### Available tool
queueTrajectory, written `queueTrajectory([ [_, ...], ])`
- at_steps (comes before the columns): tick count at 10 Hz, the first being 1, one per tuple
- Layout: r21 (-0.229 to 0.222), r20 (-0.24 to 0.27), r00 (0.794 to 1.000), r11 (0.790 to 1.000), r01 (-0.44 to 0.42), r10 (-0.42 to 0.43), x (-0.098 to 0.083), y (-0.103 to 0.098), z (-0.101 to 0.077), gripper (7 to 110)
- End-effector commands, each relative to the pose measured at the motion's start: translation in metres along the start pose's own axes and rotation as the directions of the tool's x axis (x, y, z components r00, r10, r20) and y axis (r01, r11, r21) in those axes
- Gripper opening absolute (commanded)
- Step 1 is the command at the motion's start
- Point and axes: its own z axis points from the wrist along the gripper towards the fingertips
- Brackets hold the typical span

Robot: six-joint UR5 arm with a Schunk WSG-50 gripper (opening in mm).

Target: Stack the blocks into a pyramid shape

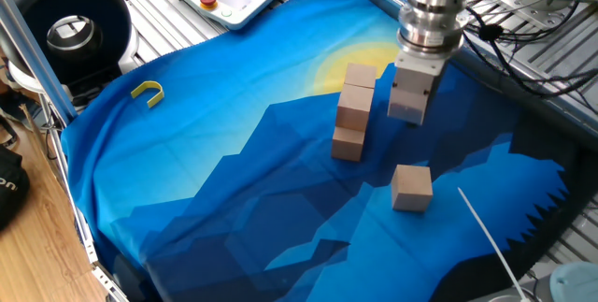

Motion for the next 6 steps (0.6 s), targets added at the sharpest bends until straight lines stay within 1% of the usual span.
queueTrajectory([
  [1,-0.004,0.017,0.999,1.000,-0.027,0.027,-0.0158,-0.0011,-0.0014,7],
  [2,-0.021,0.023,0.999,0.999,-0.027,0.028,-0.0185,0.0020,-0.0031,7],
  [3,-0.008,0.018,1.000,1.000,-0.024,0.024,-0.0169,-0.0015,-0.0064,7],
  [6,-0.019,0.031,0.998,0.999,-0.047,0.048,-0.0221,0.0002,-0.0076,7],
])
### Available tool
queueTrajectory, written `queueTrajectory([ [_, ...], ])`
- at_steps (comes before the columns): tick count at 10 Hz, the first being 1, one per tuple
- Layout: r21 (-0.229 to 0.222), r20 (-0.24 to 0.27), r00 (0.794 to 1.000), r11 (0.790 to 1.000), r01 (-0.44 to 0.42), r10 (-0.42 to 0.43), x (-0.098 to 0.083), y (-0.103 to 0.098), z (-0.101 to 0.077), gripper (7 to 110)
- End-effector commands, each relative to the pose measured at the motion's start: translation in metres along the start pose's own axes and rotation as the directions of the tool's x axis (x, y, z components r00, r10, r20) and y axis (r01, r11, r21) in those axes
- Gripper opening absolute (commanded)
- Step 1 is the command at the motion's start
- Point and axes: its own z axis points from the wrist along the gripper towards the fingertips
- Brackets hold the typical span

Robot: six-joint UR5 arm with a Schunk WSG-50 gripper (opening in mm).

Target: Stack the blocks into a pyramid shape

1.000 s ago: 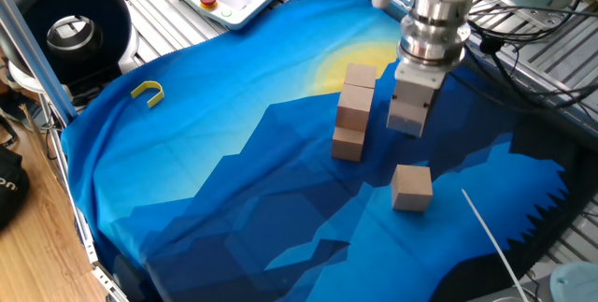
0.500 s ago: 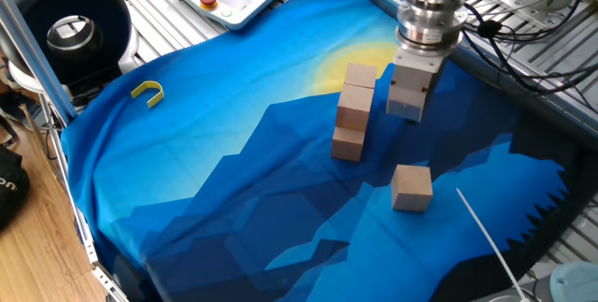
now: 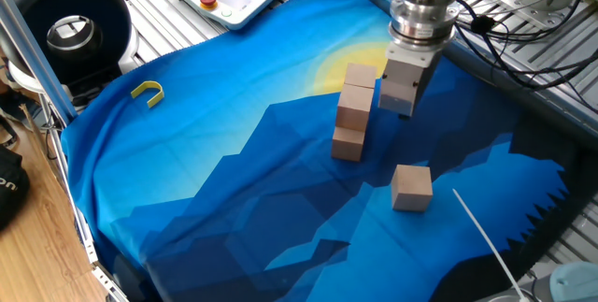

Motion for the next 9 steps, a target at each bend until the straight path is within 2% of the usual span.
queueTrajectory([
  [1,-0.012,0.034,0.999,1.000,-0.028,0.028,-0.0116,0.0014,-0.0028,7],
  [4,-0.025,0.030,0.998,0.998,-0.051,0.052,-0.0108,0.0049,-0.0046,7],
  [9,0.009,0.035,0.993,0.994,-0.109,0.109,-0.0084,-0.0002,-0.0019,7],
])
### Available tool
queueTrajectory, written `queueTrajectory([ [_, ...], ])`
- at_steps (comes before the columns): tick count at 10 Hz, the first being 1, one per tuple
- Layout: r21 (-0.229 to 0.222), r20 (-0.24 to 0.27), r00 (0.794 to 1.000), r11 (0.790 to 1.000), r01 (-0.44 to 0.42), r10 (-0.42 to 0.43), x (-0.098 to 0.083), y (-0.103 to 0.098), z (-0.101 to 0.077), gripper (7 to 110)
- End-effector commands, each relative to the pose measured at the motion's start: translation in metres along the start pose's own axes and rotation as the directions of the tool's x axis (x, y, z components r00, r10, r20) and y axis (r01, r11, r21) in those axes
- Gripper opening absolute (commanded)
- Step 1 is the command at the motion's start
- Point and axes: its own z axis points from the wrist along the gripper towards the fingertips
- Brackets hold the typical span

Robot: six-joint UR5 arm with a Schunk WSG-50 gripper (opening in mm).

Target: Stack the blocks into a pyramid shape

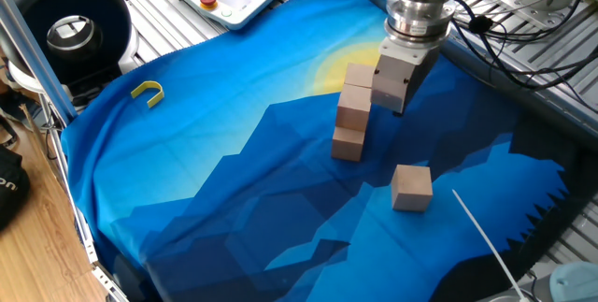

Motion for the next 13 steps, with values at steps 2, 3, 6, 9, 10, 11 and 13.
queueTrajectory([
  [2,-0.021,0.026,0.999,0.999,-0.047,0.048,-0.008,0.011,-0.002,7],
  [3,-0.008,0.018,0.998,0.998,-0.057,0.057,-0.006,0.008,-0.001,7],
  [6,-0.039,0.043,0.995,0.995,-0.090,0.092,-0.014,0.016,-0.001,7],
  [9,-0.019,0.004,0.997,0.997,-0.079,0.079,-0.003,0.015,0.001,7],
  [10,-0.023,-0.007,0.998,0.997,-0.068,0.068,0.000,0.017,0.001,7],
  [11,-0.034,-0.014,0.999,0.998,-0.050,0.050,0.001,0.020,0.002,7],
  [13,-0.043,-0.011,0.999,0.998,-0.047,0.047,0.000,0.022,0.003,7],
])
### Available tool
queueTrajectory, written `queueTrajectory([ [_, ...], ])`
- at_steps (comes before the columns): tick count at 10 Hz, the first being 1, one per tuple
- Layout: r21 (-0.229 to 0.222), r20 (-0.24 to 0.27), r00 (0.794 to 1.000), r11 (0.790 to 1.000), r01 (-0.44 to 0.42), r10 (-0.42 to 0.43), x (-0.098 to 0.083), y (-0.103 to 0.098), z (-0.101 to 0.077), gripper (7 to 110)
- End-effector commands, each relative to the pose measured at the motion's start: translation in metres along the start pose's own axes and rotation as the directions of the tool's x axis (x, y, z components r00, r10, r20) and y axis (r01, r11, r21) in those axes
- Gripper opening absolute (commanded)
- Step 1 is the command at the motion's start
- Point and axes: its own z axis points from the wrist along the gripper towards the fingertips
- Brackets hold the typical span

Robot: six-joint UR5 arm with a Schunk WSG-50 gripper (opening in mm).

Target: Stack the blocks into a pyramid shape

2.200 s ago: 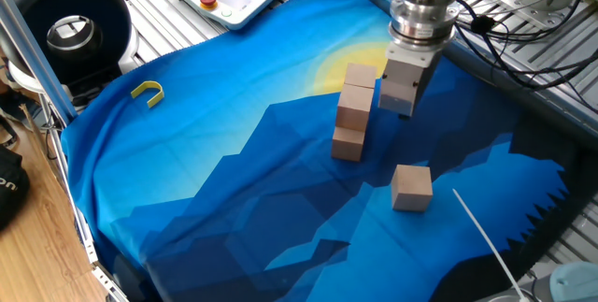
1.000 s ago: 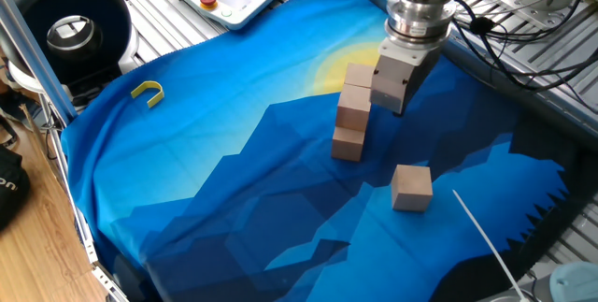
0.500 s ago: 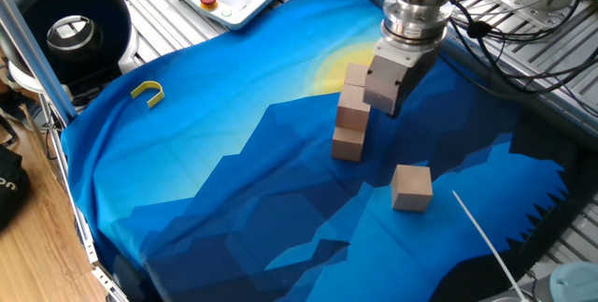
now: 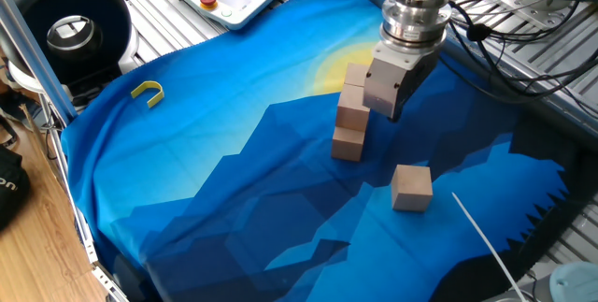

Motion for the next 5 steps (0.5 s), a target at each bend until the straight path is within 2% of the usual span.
queueTrajectory([
  [1,-0.019,-0.003,1.000,1.000,0.009,-0.009,0.0005,0.0052,0.0003,7],
  [5,-0.020,-0.003,1.000,1.000,0.004,-0.004,0.0007,0.0066,0.0014,7],
])
